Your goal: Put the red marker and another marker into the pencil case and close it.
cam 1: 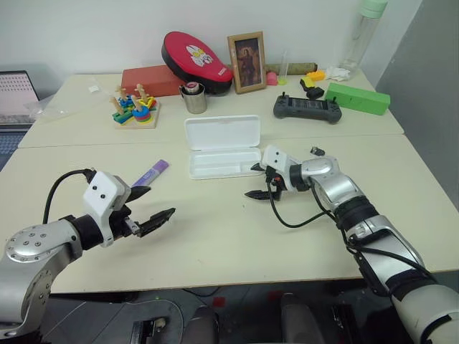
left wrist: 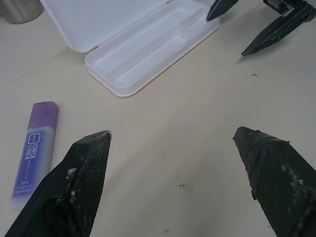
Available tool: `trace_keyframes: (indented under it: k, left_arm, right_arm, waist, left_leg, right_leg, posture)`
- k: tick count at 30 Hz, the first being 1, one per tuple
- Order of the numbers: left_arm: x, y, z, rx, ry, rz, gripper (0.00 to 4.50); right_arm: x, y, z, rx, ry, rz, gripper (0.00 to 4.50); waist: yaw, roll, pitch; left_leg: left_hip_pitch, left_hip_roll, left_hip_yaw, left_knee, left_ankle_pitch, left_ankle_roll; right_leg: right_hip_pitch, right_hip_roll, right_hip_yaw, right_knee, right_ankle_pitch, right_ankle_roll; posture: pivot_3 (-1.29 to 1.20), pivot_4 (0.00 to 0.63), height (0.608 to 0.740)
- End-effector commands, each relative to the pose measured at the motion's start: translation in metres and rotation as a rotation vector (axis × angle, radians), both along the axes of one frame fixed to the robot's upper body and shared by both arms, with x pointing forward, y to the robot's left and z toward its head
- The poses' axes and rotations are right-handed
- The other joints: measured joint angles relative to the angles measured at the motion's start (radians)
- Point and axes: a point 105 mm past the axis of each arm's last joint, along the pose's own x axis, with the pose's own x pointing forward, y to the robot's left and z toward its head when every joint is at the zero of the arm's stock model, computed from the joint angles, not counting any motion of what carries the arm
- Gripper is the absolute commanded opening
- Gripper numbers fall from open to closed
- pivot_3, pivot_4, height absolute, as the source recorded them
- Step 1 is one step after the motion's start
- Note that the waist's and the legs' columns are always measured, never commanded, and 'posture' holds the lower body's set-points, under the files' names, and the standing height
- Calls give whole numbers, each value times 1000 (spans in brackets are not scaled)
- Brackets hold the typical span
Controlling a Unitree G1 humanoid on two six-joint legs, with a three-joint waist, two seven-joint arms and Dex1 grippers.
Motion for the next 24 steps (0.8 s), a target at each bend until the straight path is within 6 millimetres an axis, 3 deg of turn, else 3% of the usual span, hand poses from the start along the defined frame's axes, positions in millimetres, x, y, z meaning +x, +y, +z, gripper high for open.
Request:
trace_keyframes:
  k: [1,10,13,24]
  left_arm:
    - [0,0,10,17,-54,1,4245]
    - [-1,0,9,15,-56,9,4245]
    - [0,0,8,14,-58,11,4245]
    - [4,-7,6,0,-69,10,4245]
  right_arm:
    - [7,9,9,-33,-53,23,4481]
    - [15,8,5,-110,-48,10,4481]
    - [15,9,5,-136,-43,24,4078]
    - [10,10,2,-240,-21,92,1268]
  waist:
    - [-4,0,0]
    - [-8,0,0]
    - [-9,0,0]
    - [-9,0,0]
  left_leg:
    - [0,0,0,0,0,0]
    - [0,0,0,0,0,0]
    - [0,0,0,0,0,0]
    - [1,0,0,0,0,0]
  right_leg:
    - [0,0,0,0,0,0]
    - [0,0,0,0,0,0]
    - [0,0,1,0,0,0]
    - [0,0,1,1,0,0]
  posture:
    - [0,150,740]
    - [0,150,740]
    - [0,150,740]
    - [0,150,740]
